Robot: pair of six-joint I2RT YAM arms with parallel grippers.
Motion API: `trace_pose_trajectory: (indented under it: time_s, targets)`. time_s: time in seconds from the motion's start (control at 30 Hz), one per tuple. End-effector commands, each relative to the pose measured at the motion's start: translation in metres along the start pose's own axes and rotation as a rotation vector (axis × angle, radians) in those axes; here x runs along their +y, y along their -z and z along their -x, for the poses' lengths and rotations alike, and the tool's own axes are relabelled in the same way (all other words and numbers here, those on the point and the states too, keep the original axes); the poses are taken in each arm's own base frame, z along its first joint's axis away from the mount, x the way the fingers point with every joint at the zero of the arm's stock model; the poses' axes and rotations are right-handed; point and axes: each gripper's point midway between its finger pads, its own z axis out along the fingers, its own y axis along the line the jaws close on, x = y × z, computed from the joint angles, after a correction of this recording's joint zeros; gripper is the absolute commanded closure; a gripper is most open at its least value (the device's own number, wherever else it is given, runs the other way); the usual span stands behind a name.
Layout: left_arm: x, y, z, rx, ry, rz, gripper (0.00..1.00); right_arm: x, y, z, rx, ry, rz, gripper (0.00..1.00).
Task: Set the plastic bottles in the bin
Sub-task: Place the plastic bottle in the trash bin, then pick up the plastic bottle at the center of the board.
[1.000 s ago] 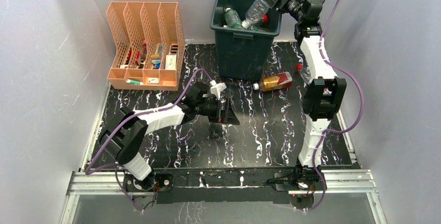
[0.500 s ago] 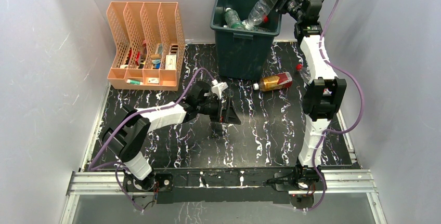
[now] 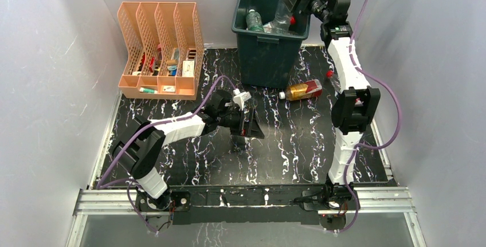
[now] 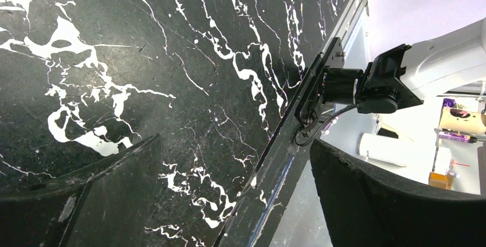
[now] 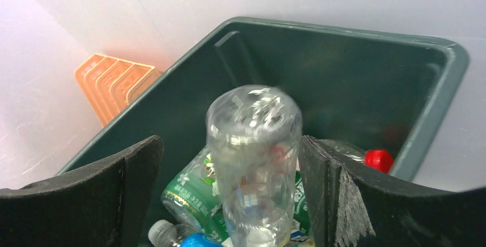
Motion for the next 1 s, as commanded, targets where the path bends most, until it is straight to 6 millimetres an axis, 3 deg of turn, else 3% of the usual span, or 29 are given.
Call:
trace_pose_trajectory:
  time_s: [0.0, 0.23, 0.37, 0.47, 0.57, 0.67, 0.83, 0.9, 0.97]
  targets:
    - [-0.024, 0.012, 0.017, -0.037, -0.076, -0.026, 0.02, 0.034, 0.013, 0.012, 0.014, -0.009, 0.006, 0.02]
    - [-0.028, 0.022, 0.017, -0.045, -0.086, -0.007, 0.02, 0.077, 0.059, 0.085, -0.118, -0.031, -0.052, 0.02]
    - [-0.029, 0.032, 0.013, -0.054, -0.099, 0.017, 0.02, 0.095, 0.107, 0.114, -0.195, -0.023, -0.143, 0.02]
    - [-0.032, 0.037, 0.011, -0.06, -0.1, 0.017, 0.02, 0.097, 0.145, 0.125, -0.25, -0.013, -0.247, 0.02]
    - [-0.035, 0.041, 0.01, -0.065, -0.095, 0.014, 0.02, 0.089, 0.173, 0.128, -0.271, -0.015, -0.365, 0.02]
    - [-0.037, 0.044, 0.007, -0.067, -0.086, 0.012, 0.02, 0.079, 0.186, 0.121, -0.244, -0.033, -0.434, 0.02]
    - [-0.037, 0.049, 0.003, -0.065, -0.079, 0.025, 0.02, 0.044, 0.202, 0.074, -0.139, -0.103, -0.601, 0.02]
    - [-0.037, 0.051, 0.002, -0.068, -0.077, 0.026, 0.02, 0.027, 0.214, 0.051, -0.108, -0.121, -0.681, 0.02]
    - [-0.038, 0.051, 0.002, -0.066, -0.078, 0.024, 0.02, 0.018, 0.23, 0.042, -0.115, -0.132, -0.744, 0.02]
